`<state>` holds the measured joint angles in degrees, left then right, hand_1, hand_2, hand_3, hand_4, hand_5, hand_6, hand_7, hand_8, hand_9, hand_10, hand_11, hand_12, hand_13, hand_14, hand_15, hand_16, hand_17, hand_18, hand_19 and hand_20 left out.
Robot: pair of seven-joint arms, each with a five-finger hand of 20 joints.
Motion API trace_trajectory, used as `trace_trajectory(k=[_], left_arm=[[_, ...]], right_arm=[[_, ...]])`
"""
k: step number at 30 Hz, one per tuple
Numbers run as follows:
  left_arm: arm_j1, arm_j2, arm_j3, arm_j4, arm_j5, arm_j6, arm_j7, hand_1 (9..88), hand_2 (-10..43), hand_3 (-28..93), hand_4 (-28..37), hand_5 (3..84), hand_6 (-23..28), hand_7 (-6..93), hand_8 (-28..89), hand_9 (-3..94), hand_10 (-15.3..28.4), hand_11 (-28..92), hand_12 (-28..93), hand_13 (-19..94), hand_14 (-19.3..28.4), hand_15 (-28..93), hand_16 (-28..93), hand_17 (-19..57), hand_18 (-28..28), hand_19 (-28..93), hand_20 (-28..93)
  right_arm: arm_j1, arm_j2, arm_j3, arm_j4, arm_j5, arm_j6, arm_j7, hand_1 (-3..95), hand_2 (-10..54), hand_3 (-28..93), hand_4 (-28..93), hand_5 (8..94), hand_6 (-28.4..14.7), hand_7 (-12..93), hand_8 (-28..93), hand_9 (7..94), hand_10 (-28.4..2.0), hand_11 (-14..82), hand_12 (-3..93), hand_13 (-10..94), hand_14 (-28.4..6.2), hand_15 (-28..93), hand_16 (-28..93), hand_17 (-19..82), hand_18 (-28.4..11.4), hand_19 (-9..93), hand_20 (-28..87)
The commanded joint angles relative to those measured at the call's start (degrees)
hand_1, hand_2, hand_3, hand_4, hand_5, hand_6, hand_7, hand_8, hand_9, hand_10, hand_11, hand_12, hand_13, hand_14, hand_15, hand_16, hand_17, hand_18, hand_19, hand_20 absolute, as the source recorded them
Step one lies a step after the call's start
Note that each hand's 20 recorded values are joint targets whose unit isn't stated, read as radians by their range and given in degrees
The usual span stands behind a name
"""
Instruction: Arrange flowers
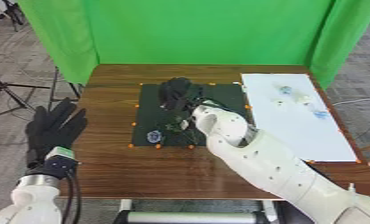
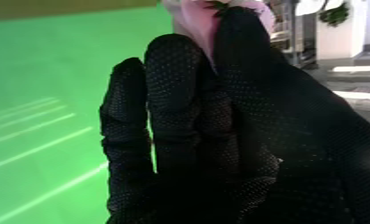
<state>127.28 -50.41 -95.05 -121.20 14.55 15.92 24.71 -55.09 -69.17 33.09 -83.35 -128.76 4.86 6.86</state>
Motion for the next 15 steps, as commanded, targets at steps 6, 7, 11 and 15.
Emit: trace_trajectory(k=[6, 7, 11, 15], left_arm=[[-2.0, 1.64, 2.01, 0.59, -0.47, -0.66, 1.06, 27.7, 11.8, 69, -28.3, 36.7, 7.8, 14.8, -10, 26.7, 13.2, 28, 10, 21, 14.7, 42, -9, -6.0, 13.5, 34, 10], [-1.8, 1.89, 2.15, 0.5, -0.73, -0.48, 1.76, 27.7, 11.8, 69, -28.3, 36.8, 7.9, 14.7, -10, 26.8, 13.3, 28, 10, 21, 14.7, 42, -9, -6.0, 13.5, 34, 10], [-2.1, 1.85, 2.27, 0.65, -0.68, -0.78, 1.61, 27.7, 11.8, 69, -28.3, 36.9, 8.0, 14.6, -10, 27.1, 13.4, 28, 10, 22, 14.7, 42, -9, -6.1, 13.5, 34, 10], [-1.7, 1.67, 1.97, 0.47, -0.61, -0.61, 1.39, 27.7, 11.8, 69, -28.3, 36.9, 8.0, 14.6, -9, 27.0, 13.3, 28, 10, 22, 14.7, 42, -9, -6.0, 13.5, 34, 10]], right_arm=[[3.5, -6.4, -5.8, 7.1, -3.2, 3.9, 3.8, 64.3, -8.4, 70, -28, 68.1, 1.4, 40, -3, 79.7, -8.0, 15.2, 50.2, 66, -4.4, 48, 51, 36, -16.0, 73, 41], [3.7, -6.6, -6.3, 7.7, -3.6, 4.6, 4.1, 64.3, -8.4, 70, -28, 68.0, 1.3, 40, -3, 79.6, -8.0, 15.2, 50.2, 66, -4.4, 48, 51, 36, -16.1, 73, 41], [3.7, -6.4, -7.1, 7.7, -4.9, 4.7, 6.5, 63.8, -8.9, 71, -28, 66.6, 1.0, 40, -4, 78.4, -7.7, 14.9, 48.7, 66, -3.9, 48, 50, 36, -16.1, 72, 41], [3.1, -6.1, -6.1, 7.2, -5.5, 2.2, 7.3, 63.4, -9.3, 71, -28, 64.6, 0.5, 39, -5, 76.2, -7.2, 13.4, 45.7, 65, -3.8, 46, 49, 35, -16.0, 72, 40]])
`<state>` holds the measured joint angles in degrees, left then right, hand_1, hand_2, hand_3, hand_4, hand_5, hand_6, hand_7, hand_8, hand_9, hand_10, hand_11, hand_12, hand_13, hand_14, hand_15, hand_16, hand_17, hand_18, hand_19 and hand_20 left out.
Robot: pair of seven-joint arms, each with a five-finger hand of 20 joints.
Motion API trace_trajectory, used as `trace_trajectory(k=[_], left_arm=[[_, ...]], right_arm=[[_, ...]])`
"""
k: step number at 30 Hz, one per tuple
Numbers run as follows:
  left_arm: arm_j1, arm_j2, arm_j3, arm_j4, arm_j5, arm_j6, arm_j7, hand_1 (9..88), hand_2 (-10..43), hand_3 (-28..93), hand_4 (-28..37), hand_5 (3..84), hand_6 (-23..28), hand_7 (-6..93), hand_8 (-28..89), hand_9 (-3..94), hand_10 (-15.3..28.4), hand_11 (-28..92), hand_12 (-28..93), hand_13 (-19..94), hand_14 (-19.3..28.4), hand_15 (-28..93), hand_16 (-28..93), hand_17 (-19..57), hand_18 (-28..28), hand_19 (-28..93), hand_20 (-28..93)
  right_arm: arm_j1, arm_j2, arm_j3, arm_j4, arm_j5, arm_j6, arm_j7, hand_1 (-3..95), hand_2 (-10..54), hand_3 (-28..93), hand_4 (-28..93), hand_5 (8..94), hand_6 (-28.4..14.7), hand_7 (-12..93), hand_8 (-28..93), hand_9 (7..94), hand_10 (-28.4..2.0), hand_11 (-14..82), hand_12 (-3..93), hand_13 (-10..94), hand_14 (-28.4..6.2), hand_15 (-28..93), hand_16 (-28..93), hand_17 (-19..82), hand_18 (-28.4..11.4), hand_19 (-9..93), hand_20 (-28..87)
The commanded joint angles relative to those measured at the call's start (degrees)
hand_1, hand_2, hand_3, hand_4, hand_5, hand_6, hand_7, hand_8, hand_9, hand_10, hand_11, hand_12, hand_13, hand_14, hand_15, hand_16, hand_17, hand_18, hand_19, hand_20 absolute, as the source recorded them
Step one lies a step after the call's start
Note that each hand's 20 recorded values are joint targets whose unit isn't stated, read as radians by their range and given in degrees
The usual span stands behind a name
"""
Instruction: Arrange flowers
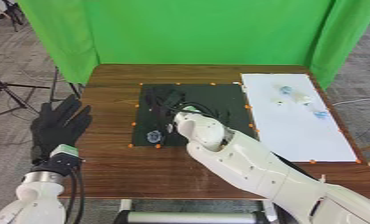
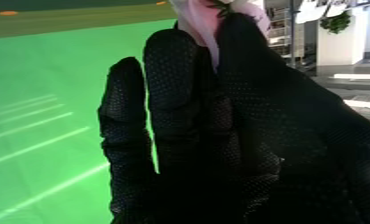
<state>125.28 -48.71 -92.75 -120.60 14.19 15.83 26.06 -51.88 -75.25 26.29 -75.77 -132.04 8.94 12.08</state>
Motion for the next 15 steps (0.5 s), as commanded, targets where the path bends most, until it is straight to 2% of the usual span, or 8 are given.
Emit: trace_trajectory(k=[1, 3, 4, 5, 7, 8, 10, 15], left_arm=[[0.4, -0.04, -0.47, -0.12, -0.25, -0.65, 0.1, 27.6, 11.8, 69, -28.3, 36.9, 8.0, 14.6, -9, 27.0, 13.3, 28, 10, 22, 14.7, 42, -8, -6.1, 13.5, 34, 10], [0.7, -0.22, -0.86, -0.23, 0.46, -0.5, -0.44, 27.8, 11.8, 69, -28.3, 37.3, 7.5, 14.8, -9, 27.1, 13.3, 28, 10, 22, 14.6, 42, -8, -6.1, 13.5, 34, 10], [0.8, -0.58, -1.45, -0.2, 1.29, -1.16, -1.82, 27.9, 11.8, 69, -28.3, 38.0, 6.2, 15.4, -10, 27.2, 13.2, 28, 10, 22, 14.6, 42, -8, -6.0, 13.5, 34, 10], [0.8, -0.69, -1.63, -0.42, 1.58, -0.6, -2.7, 28.3, 11.8, 68, -28.3, 39.3, 5.2, 15.7, -10, 27.7, 12.6, 28, 10, 22, 14.5, 42, -8, -6.0, 13.5, 34, 10], [0.6, -0.67, -1.6, -0.37, 1.57, -0.48, -2.74, 29.0, 12.1, 68, -28.3, 40.8, 4.2, 15.7, -10, 28.4, 12.1, 28, 10, 22, 14.5, 42, -8, -6.1, 13.6, 34, 10], [0.7, -0.47, -1.68, -0.43, 1.13, -0.82, -1.93, 29.1, 12.2, 68, -28.3, 41.1, 4.0, 15.6, -11, 28.6, 12.0, 28, 10, 22, 14.5, 42, -8, -6.2, 13.6, 34, 10], [0.9, -0.59, -2.05, -0.51, 1.68, -0.67, -2.53, 29.4, 12.4, 68, -28.3, 41.7, 3.8, 15.7, -11, 29.2, 11.6, 28, 10, 22, 14.5, 42, -8, -6.3, 13.7, 34, 10], [0.9, -0.37, -2.14, -0.65, 0.9, -0.43, -2.05, 29.4, 12.4, 68, -28.3, 41.8, 3.8, 15.5, -11, 28.9, 11.5, 28, 10, 22, 14.4, 42, -8, -6.3, 13.6, 34, 10]], right_arm=[[-0.1, 0.0, 0.7, -0.3, -2.6, -2.3, 2.1, 63.0, -9.4, 71, -28, 63.7, 0.4, 39, -6, 75.5, -7.2, 12.2, 43.2, 64, -3.4, 46, 48, 35, -16.1, 72, 39], [-0.6, 0.1, 1.5, -0.8, -3.2, -4.2, 1.9, 62.7, -9.5, 71, -28, 63.2, 0.5, 38, -7, 74.9, -7.3, 10.6, 40.8, 64, -3.4, 46, 48, 35, -16.3, 72, 39], [-0.8, 0.1, 1.8, -1.0, -3.2, -5.0, 2.0, 62.3, -9.5, 70, -28, 63.4, 0.8, 38, -7, 75.2, -7.4, 10.1, 39.8, 64, -3.8, 47, 48, 35, -16.7, 73, 39], [-1.0, 0.2, 2.1, -1.4, -3.3, -6.2, 2.1, 61.8, -9.5, 71, -28, 63.8, 1.6, 36, -8, 75.5, -6.8, 8.6, 37.8, 64, -4.2, 48, 49, 34, -17.1, 73, 40], [-1.4, 0.5, 2.4, -1.9, -3.4, -7.7, 2.2, 61.4, -9.5, 71, -28, 64.1, 2.3, 33, -8, 75.5, -6.3, 7.0, 36.0, 64, -4.4, 48, 49, 34, -17.5, 74, 40], [-1.1, 0.5, 2.3, -2.1, -3.4, -8.0, 2.3, 61.1, -9.5, 71, -28, 64.3, 2.7, 31, -8, 75.4, -6.4, 6.3, 34.4, 63, -4.9, 49, 50, 34, -17.9, 75, 41], [-1.7, 0.6, 2.8, -2.6, -3.6, -8.3, 2.4, 60.5, -9.5, 71, -28, 63.7, 3.5, 27, -9, 71.6, -6.8, 10.8, 27.3, 62, -5.5, 51, 50, 33, -18.3, 76, 42], [-1.6, 0.6, 3.5, -3.7, -2.1, -9.0, 4.3, 57.1, -9.5, 72, -28, 59.4, 3.4, 26, -17, 63.2, -7.9, 17.3, 17.0, 59, -6.5, 53, 49, 32, -19.3, 77, 41]])
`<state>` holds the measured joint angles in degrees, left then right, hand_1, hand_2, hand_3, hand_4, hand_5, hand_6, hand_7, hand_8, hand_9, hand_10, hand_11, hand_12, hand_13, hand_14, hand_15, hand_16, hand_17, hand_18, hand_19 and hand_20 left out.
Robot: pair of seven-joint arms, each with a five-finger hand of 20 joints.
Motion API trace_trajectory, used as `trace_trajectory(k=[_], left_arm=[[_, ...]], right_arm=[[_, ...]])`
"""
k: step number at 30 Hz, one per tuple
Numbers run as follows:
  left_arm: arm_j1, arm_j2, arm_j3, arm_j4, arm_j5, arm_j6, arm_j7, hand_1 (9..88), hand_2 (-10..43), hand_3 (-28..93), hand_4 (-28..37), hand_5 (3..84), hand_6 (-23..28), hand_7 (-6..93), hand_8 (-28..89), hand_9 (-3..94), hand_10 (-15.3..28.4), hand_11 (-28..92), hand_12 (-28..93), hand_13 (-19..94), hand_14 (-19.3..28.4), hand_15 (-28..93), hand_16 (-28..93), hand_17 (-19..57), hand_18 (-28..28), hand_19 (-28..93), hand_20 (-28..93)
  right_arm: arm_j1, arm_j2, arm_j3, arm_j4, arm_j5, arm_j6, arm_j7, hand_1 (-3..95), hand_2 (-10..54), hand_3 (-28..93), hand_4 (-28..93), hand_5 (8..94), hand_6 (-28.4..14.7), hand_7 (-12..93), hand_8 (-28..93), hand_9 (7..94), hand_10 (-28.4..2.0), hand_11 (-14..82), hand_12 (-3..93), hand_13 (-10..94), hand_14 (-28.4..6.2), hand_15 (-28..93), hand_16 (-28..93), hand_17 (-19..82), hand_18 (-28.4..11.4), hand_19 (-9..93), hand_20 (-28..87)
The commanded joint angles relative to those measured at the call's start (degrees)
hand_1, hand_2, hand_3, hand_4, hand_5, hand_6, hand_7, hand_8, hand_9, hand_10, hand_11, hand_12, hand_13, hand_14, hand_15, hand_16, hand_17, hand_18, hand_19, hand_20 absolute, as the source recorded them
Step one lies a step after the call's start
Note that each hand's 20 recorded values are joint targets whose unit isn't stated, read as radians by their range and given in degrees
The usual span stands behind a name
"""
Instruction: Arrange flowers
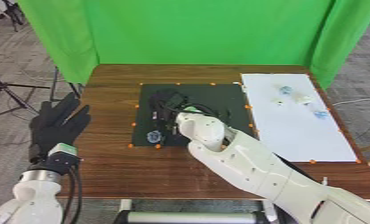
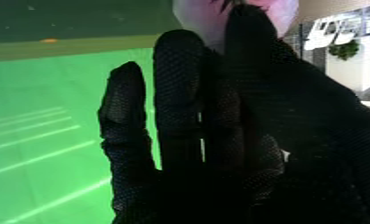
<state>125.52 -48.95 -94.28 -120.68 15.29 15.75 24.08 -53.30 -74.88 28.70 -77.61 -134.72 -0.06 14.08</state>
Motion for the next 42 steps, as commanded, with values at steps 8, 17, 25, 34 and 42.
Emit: trace_trajectory(k=[8, 17, 25, 34, 42], left_arm=[[1.3, -0.64, -0.9, -1.05, -1.17, 0.49, -0.35, 29.0, 11.8, 68, -28.3, 38.5, 6.3, 14.6, -10, 26.8, 11.9, 28, 10, 21, 14.4, 42, -8, -6.4, 13.6, 34, 10], [2.7, -2.35, -2.44, -1.32, -0.25, 0.02, -1.65, 29.1, 10.9, 68, -28.3, 38.2, 6.5, 14.6, -10, 26.6, 12.1, 28, 10, 21, 14.5, 41, -8, -6.5, 13.6, 34, 10], [5.6, -2.13, -4.38, -2.34, -0.3, -0.31, -0.1, 29.2, 10.8, 68, -28.3, 38.5, 6.7, 14.5, -10, 26.9, 12.3, 28, 10, 21, 14.6, 42, -8, -6.5, 13.6, 34, 10], [8.2, -1.62, -4.25, -3.63, -3.67, 3.52, 5.43, 28.7, 11.1, 68, -28.3, 38.9, 6.7, 14.9, -9, 28.2, 12.4, 28, 10, 22, 14.8, 42, -8, -6.4, 13.7, 34, 10], [7.8, -1.2, -2.86, -3.56, -4.69, 4.14, 7.87, 28.7, 11.2, 69, -28.3, 40.4, 7.3, 15.9, -10, 29.5, 12.6, 29, 10, 23, 15.1, 43, -9, -6.1, 13.7, 35, 10]], right_arm=[[-0.9, 2.0, 2.5, -5.2, 1.6, -3.7, 4.4, 46.1, -9.5, 81, -28, 53.8, 1.1, 24, -16, 55.2, -9.3, 15.4, 15.1, 56, -9.6, 57, 36, 31, -20.6, 77, 41], [-6.5, 8.2, 15.6, -18.4, 8.0, -16.3, 11.5, 39.0, -9.5, 79, -28, 45.2, -3.0, 18, -13, 45.1, -15.2, 12.2, 16.3, 50, -14.5, 63, 27, 27, -23.1, 78, 42], [-15.9, 24.9, 30.1, -25.0, 7.1, -12.1, 18.2, 37.6, -9.5, 76, -28, 45.2, -4.6, 15, -12, 45.2, -16.4, 12.0, 16.6, 48, -16.4, 65, 25, 27, -24.2, 79, 43], [-18.7, 32.1, 39.1, -22.9, 12.0, -24.9, 29.4, 39.0, -9.5, 75, -28, 43.1, -5.9, 13, -11, 42.0, -17.2, 10.2, 16.2, 46, -16.9, 62, 22, 26, -24.8, 79, 42], [-19.1, 32.5, 40.9, -19.0, 12.7, -22.7, 31.6, 41.5, -9.5, 74, -28, 40.3, -7.0, 12, -10, 37.7, -18.0, 9.8, 15.6, 45, -17.0, 61, 20, 26, -25.3, 79, 42]])
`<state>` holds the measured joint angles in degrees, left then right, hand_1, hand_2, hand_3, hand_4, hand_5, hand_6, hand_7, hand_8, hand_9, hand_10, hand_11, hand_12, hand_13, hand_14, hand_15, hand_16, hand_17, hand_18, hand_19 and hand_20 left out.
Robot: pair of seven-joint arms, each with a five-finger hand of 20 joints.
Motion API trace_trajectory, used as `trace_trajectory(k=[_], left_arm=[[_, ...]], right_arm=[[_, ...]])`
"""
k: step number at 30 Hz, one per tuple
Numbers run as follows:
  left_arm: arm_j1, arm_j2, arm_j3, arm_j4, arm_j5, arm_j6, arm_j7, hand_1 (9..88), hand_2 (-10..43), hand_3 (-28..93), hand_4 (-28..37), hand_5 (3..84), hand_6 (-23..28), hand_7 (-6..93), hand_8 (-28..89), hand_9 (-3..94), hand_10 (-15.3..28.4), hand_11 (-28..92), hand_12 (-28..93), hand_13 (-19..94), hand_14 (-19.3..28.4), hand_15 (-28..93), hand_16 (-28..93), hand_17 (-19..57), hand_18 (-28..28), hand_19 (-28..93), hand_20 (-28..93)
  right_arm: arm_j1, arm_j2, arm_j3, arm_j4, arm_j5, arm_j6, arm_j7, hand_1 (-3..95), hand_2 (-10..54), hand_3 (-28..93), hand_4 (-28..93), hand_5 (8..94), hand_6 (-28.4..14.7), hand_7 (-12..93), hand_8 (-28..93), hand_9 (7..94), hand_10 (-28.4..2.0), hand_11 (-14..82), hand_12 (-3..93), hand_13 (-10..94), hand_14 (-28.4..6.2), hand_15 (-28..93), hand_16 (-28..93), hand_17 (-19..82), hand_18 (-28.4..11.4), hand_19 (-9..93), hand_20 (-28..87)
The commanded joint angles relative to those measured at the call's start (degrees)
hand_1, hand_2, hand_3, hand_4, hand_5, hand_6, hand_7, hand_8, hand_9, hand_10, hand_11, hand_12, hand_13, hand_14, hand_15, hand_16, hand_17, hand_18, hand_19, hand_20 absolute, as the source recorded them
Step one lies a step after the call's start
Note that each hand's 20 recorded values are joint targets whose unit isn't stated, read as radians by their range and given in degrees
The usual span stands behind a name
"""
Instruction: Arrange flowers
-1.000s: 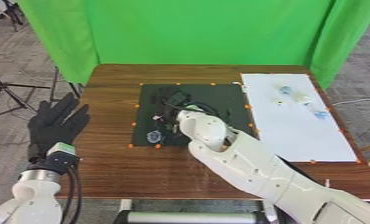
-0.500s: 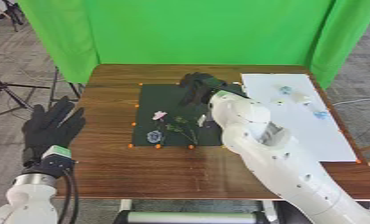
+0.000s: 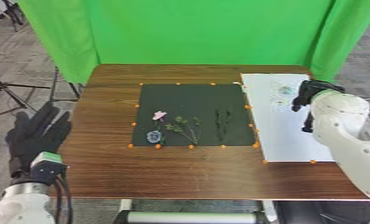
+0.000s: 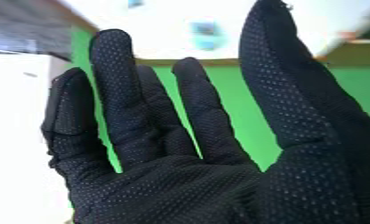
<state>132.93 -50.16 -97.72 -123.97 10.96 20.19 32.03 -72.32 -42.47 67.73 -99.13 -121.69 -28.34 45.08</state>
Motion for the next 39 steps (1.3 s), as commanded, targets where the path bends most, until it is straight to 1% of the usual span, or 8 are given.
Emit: trace_trajectory(k=[1, 9, 13, 23, 29, 33, 35, 39], left_arm=[[0.6, 0.08, 0.48, -0.3, -0.36, -0.38, -0.06, 28.6, 11.2, 70, -28.3, 40.5, 7.4, 16.0, -10, 29.7, 12.7, 29, 10, 23, 15.1, 44, -9, -6.1, 13.7, 35, 10], [0.2, -0.26, 0.57, -0.29, 0.1, -0.42, -0.6, 28.5, 11.6, 70, -28.3, 40.8, 7.4, 16.4, -10, 30.1, 12.7, 30, 10, 24, 15.0, 45, -9, -6.2, 13.8, 36, 10], [0.6, -0.43, 0.23, -0.36, 0.08, -0.23, -0.44, 28.5, 11.7, 70, -28.3, 40.8, 7.4, 16.4, -10, 30.1, 12.7, 30, 10, 24, 15.0, 45, -9, -6.2, 13.8, 36, 10], [0.4, -0.55, 0.37, -0.25, 0.0, -0.44, -0.58, 28.5, 12.1, 70, -28.3, 40.9, 7.5, 16.2, -10, 30.1, 12.8, 30, 10, 24, 15.0, 45, -9, -6.2, 13.8, 36, 10], [0.8, -0.13, 0.25, -0.47, 0.86, -0.63, -1.06, 28.5, 12.2, 70, -28.3, 40.9, 7.4, 16.3, -10, 30.4, 12.9, 30, 10, 24, 15.1, 45, -9, -6.2, 13.8, 36, 10], [0.3, -0.44, 0.21, -0.24, 0.93, -0.72, -1.72, 28.5, 12.2, 70, -28.3, 41.0, 7.4, 16.1, -10, 30.7, 12.9, 30, 9, 24, 15.1, 45, -9, -6.2, 13.8, 36, 10], [0.3, -0.34, 0.2, -0.14, 0.91, -1.14, -1.71, 28.5, 12.2, 70, -28.3, 41.1, 7.4, 15.6, -11, 30.8, 12.9, 30, 9, 24, 15.1, 45, -9, -6.2, 13.8, 36, 10], [0.1, -0.48, -0.06, 0.04, 1.21, -1.52, -2.2, 28.5, 12.3, 69, -28.3, 41.4, 7.4, 14.7, -11, 31.3, 12.9, 29, 9, 24, 15.1, 45, -9, -6.2, 13.8, 36, 10]], right_arm=[[-0.2, 0.1, 1.7, 2.9, -0.6, 6.5, 0.8, 41.6, -9.5, 74, -28, 40.0, -7.2, 12, -10, 37.3, -18.0, 9.7, 15.5, 45, -17.0, 61, 20, 26, -25.3, 79, 42], [0.2, -0.2, 1.8, 7.9, 1.1, 6.4, 3.6, 43.3, -9.5, 75, -28, 40.2, -7.7, 12, -10, 37.2, -17.6, 10.4, 14.3, 46, -16.7, 61, 19, 27, -25.1, 80, 41], [0.1, -0.4, 1.5, 10.3, 0.3, 8.3, 3.3, 43.7, -9.5, 75, -28, 36.7, -8.9, 10, -11, 31.1, -17.1, 10.3, 11.4, 47, -16.2, 61, 18, 28, -25.0, 81, 39], [0.3, -1.0, 1.7, 13.1, 5.0, 4.2, 4.4, 43.9, -9.5, 76, -28, 35.2, -8.9, 11, -11, 32.6, -17.5, 12.0, 10.1, 48, -16.1, 62, 18, 29, -24.8, 82, 37], [-1.2, -1.4, 1.3, 13.5, 4.3, 9.0, 2.8, 44.2, -9.5, 76, -28, 38.4, -6.4, 13, -12, 39.5, -14.9, 13.5, 10.4, 50, -15.3, 59, 17, 29, -24.6, 82, 37], [-2.3, -1.5, 1.5, 13.6, 3.3, 9.6, 0.4, 48.5, -9.5, 76, -28, 47.8, -2.6, 18, -15, 52.3, -11.8, 15.6, 11.5, 57, -13.0, 57, 19, 31, -23.3, 82, 36], [-2.4, -1.6, 1.6, 13.7, 4.1, 8.6, 0.0, 50.9, -9.5, 74, -28, 51.1, -1.8, 19, -15, 57.8, -10.6, 16.7, 13.2, 59, -11.1, 54, 27, 31, -22.6, 82, 36], [-4.0, -1.7, 1.4, 13.4, 1.7, 10.5, -1.0, 57.0, -9.4, 68, -28, 59.8, 0.2, 21, -11, 75.3, -8.2, 9.6, 29.2, 65, -8.0, 50, 37, 32, -21.5, 81, 38]])
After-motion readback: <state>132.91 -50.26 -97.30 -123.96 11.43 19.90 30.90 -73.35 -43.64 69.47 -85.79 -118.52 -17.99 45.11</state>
